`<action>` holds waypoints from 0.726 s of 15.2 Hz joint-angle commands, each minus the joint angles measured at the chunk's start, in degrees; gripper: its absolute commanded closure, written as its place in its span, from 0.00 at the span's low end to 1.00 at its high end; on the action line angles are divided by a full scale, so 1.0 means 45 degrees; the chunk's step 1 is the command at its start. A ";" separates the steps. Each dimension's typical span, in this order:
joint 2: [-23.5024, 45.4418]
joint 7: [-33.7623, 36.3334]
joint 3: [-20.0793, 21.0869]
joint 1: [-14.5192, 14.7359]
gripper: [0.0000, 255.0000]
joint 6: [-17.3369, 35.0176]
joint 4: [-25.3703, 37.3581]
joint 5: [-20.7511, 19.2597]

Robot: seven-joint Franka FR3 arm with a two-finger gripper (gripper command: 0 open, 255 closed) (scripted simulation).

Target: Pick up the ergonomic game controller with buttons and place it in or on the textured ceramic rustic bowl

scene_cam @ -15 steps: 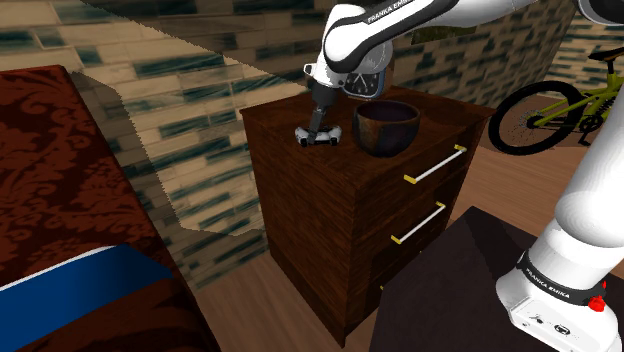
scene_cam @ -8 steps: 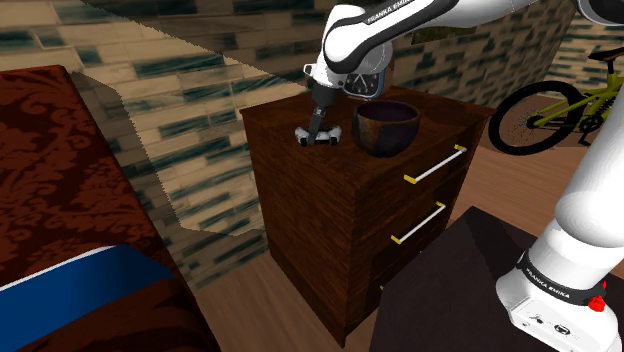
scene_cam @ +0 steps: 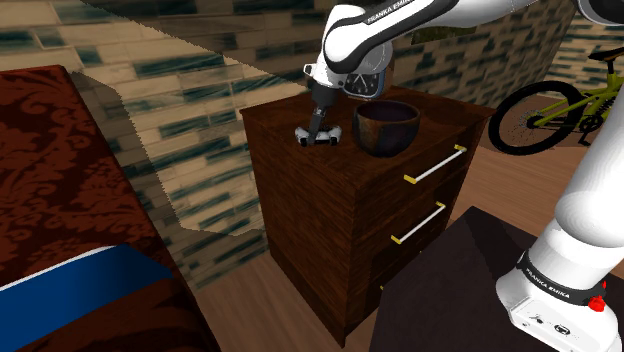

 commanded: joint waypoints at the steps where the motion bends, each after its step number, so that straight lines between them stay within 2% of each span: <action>1: 0.0011 0.0006 -0.0003 -0.0001 1.00 -0.0011 0.0010 -0.0004; 11: -0.0487 0.0224 -0.0018 -0.0068 1.00 -0.1613 0.1155 0.0021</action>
